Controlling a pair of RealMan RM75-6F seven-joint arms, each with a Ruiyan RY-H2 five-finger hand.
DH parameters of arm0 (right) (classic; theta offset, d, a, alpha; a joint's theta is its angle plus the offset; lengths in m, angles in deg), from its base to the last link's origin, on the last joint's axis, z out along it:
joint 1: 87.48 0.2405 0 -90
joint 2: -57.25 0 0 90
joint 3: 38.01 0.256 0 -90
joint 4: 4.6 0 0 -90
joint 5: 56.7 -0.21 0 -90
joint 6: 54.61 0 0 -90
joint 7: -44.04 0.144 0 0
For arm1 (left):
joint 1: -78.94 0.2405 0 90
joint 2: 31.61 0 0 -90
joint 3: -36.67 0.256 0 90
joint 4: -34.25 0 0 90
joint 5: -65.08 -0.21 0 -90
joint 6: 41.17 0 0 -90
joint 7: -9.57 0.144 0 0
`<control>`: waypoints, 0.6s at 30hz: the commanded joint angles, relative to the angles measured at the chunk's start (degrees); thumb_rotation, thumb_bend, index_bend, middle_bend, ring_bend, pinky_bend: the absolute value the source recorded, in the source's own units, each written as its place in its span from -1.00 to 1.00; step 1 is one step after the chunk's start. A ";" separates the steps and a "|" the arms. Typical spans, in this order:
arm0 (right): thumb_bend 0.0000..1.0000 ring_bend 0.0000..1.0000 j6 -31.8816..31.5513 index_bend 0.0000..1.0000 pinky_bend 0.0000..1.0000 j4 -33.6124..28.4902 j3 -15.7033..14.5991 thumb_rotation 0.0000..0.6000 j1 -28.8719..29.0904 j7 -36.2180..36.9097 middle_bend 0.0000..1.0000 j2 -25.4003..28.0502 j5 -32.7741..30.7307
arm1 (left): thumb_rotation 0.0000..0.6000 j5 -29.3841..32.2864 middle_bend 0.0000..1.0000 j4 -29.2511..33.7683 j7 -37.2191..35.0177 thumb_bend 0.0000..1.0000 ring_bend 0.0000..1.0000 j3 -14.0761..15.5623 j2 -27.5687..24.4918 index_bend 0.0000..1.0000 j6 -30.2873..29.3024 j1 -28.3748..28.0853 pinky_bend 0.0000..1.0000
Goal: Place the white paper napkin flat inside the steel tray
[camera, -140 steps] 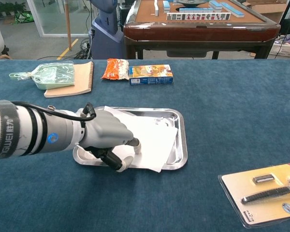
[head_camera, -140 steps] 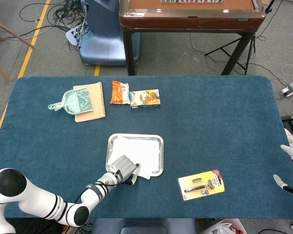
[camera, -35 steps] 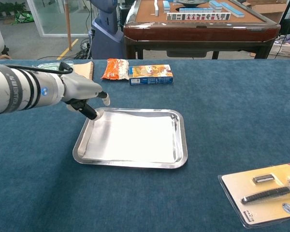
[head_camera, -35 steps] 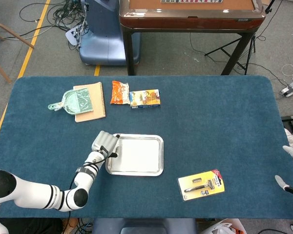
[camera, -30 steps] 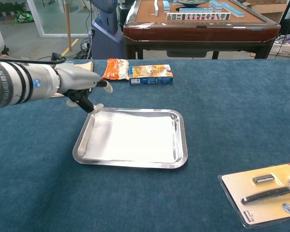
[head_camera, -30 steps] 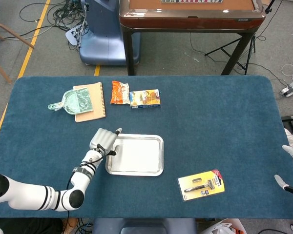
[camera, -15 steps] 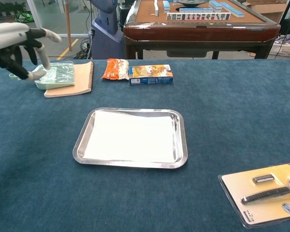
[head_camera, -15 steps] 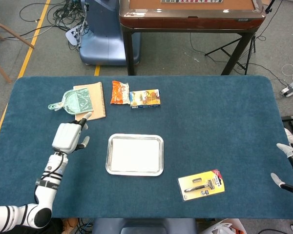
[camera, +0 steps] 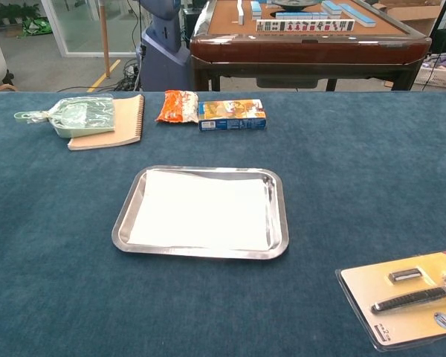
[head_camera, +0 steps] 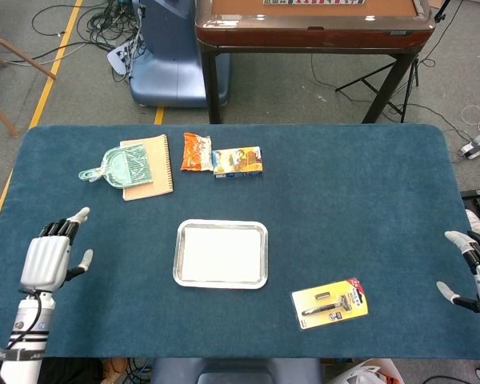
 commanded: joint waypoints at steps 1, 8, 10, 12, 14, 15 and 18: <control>-0.62 -0.81 0.82 -0.67 -0.79 0.32 0.12 1.00 0.64 0.39 -0.65 -0.26 -0.05 | 0.98 -3.11 -0.55 1.58 1.08 -0.33 -0.62 1.46 -0.87 -0.73 -3.08 3.70 -0.64; -0.62 -0.81 2.98 -0.67 -0.79 0.15 0.07 1.00 1.81 0.49 -0.65 -0.11 -0.67 | 0.96 -7.80 -0.55 2.32 3.03 -0.33 -0.62 2.15 -1.21 -0.71 -5.17 8.11 -0.71; -0.62 -0.81 3.14 -0.67 -0.79 0.00 0.11 1.00 1.96 0.41 -0.65 -0.11 -0.81 | 0.98 -9.19 -0.56 2.46 3.58 -0.33 -0.62 2.00 -1.09 -0.71 -5.48 9.04 -0.73; -0.62 -0.81 3.32 -0.67 -0.79 -0.05 0.14 1.00 2.08 0.34 -0.65 -0.07 -1.01 | 0.97 -10.16 -0.56 2.51 3.87 -0.33 -0.62 1.85 -0.88 -0.71 -5.40 9.91 -0.74; -0.62 -0.81 3.47 -0.67 -0.79 -0.13 0.13 1.00 2.22 0.27 -0.65 0.01 -1.01 | 0.97 -10.67 -0.56 2.61 4.07 -0.33 -0.62 1.81 -0.87 -0.71 -4.96 10.54 -0.74; -0.62 -0.81 3.50 -0.67 -0.79 -0.21 0.12 1.00 2.32 0.23 -0.65 0.08 -0.91 | 0.98 -10.94 -0.56 2.62 4.28 -0.33 -0.62 1.70 -0.87 -0.71 -4.75 10.95 -0.74; -0.62 -0.81 3.12 -0.67 -0.79 -0.36 0.16 1.00 2.49 0.24 -0.65 0.09 -0.37 | 0.99 -11.96 -0.56 2.62 4.45 -0.33 -0.62 1.32 -0.67 -0.71 -4.61 12.01 -0.74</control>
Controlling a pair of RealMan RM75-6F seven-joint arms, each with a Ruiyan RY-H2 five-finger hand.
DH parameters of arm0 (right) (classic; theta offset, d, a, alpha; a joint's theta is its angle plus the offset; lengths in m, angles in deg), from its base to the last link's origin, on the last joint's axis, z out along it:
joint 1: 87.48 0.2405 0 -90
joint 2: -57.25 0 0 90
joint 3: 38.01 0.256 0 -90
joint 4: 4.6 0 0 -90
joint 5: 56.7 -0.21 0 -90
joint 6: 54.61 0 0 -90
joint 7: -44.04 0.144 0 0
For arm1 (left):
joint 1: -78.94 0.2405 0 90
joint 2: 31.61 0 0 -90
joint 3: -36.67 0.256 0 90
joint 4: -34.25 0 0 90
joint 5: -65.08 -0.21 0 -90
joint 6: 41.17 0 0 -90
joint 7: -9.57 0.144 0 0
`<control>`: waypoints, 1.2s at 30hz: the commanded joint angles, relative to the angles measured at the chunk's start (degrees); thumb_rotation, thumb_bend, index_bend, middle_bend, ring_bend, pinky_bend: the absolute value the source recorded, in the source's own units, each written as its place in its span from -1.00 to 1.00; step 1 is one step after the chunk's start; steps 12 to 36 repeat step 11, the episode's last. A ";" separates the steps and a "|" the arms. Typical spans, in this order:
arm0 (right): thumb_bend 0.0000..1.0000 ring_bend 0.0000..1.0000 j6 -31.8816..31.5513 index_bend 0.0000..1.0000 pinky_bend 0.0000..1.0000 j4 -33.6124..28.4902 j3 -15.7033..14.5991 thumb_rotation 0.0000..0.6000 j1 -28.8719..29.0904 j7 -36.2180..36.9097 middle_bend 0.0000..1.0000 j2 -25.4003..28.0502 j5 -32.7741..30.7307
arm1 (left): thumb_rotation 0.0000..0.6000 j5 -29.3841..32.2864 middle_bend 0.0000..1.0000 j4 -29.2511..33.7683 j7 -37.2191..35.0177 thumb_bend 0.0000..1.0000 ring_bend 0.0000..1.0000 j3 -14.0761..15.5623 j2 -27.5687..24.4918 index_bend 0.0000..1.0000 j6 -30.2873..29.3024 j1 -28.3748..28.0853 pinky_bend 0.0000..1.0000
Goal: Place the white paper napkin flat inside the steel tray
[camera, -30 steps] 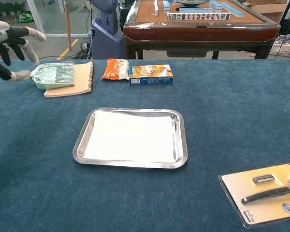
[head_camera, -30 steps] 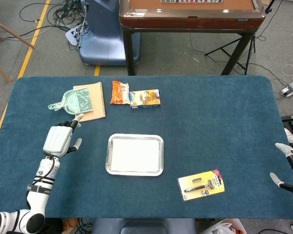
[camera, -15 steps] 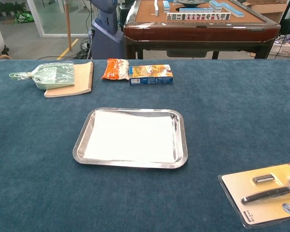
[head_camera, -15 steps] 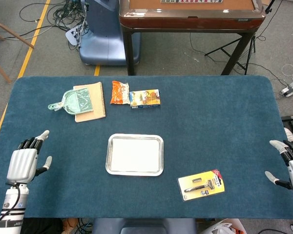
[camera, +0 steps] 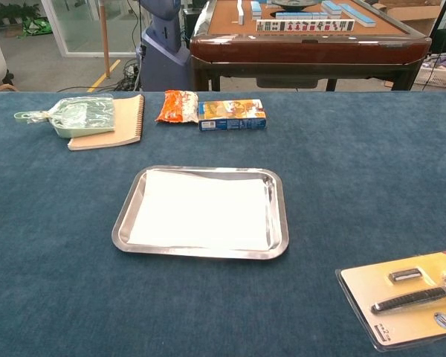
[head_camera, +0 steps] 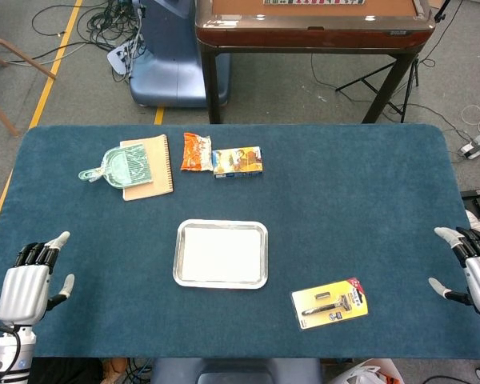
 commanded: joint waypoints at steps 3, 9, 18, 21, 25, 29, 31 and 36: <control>-0.62 -0.81 -0.30 -0.67 -0.79 -0.25 -0.06 1.00 0.29 -0.19 -0.65 0.03 0.68 | 0.98 -1.64 -0.56 0.01 0.33 -0.33 -0.62 -0.62 0.34 -0.71 0.54 1.68 -0.74; -0.62 -0.81 -0.50 -0.67 -0.79 -0.94 -0.25 1.00 0.44 -0.97 -0.65 0.12 1.13 | 1.00 -2.99 -0.56 0.11 0.80 -0.33 -0.62 -0.90 0.53 -0.70 1.89 3.10 -0.74; -0.62 -0.81 -0.45 -0.67 -0.79 -1.18 -0.39 1.00 0.54 -1.26 -0.65 0.09 1.39 | 0.99 -3.52 -0.56 0.01 0.83 -0.33 -0.62 -1.11 0.71 -0.71 2.10 3.67 -0.74; -0.62 -0.81 -0.45 -0.67 -0.79 -1.18 -0.39 1.00 0.54 -1.26 -0.65 0.09 1.39 | 0.99 -3.52 -0.56 0.01 0.83 -0.33 -0.62 -1.11 0.71 -0.71 2.10 3.67 -0.74; -0.62 -0.81 -0.45 -0.67 -0.79 -1.18 -0.39 1.00 0.54 -1.26 -0.65 0.09 1.39 | 0.99 -3.52 -0.56 0.01 0.83 -0.33 -0.62 -1.11 0.71 -0.71 2.10 3.67 -0.74; -0.62 -0.81 -0.45 -0.67 -0.79 -1.18 -0.39 1.00 0.54 -1.26 -0.65 0.09 1.39 | 0.99 -3.52 -0.56 0.01 0.83 -0.33 -0.62 -1.11 0.71 -0.71 2.10 3.67 -0.74; -0.62 -0.81 -0.45 -0.67 -0.79 -1.18 -0.39 1.00 0.54 -1.26 -0.65 0.09 1.39 | 0.99 -3.52 -0.56 0.01 0.83 -0.33 -0.62 -1.11 0.71 -0.71 2.10 3.67 -0.74; -0.62 -0.81 -0.45 -0.67 -0.79 -1.18 -0.39 1.00 0.54 -1.26 -0.65 0.09 1.39 | 0.99 -3.52 -0.56 0.01 0.83 -0.33 -0.62 -1.11 0.71 -0.71 2.10 3.67 -0.74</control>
